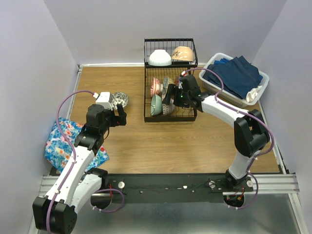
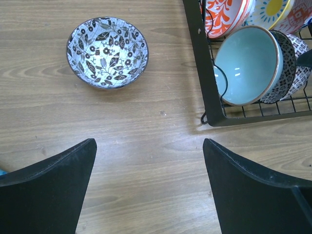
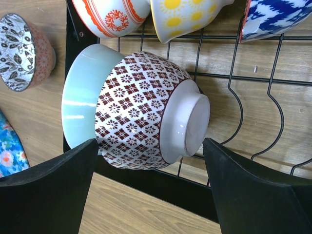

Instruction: Unload the bowls from the dish rack

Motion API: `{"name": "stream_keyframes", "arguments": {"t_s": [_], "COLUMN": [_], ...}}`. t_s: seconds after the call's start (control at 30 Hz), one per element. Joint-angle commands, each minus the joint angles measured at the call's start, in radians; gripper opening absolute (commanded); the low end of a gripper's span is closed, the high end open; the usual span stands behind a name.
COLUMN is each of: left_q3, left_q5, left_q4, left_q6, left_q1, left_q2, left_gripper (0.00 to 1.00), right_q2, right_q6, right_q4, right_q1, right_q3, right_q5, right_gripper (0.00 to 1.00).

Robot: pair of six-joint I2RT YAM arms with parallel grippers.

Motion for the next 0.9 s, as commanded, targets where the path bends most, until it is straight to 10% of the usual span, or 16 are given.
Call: {"name": "stream_keyframes", "arguments": {"t_s": [0.0, 0.87], "left_q3": [-0.013, -0.016], "left_q5": [-0.020, -0.024], "left_q4": [0.021, 0.026], "left_q6": [0.010, 0.013], "left_q1": [-0.010, -0.030], "left_q2": [-0.016, -0.016], "left_gripper": [0.99, 0.99], "right_q2": [-0.023, 0.058], "right_q6": [-0.014, -0.024], "right_q4": [-0.042, -0.031], "right_q1": [0.007, 0.007], "right_q3": [0.038, 0.068], "right_q5": [0.001, 0.011], "right_gripper": [0.95, 0.95]}}
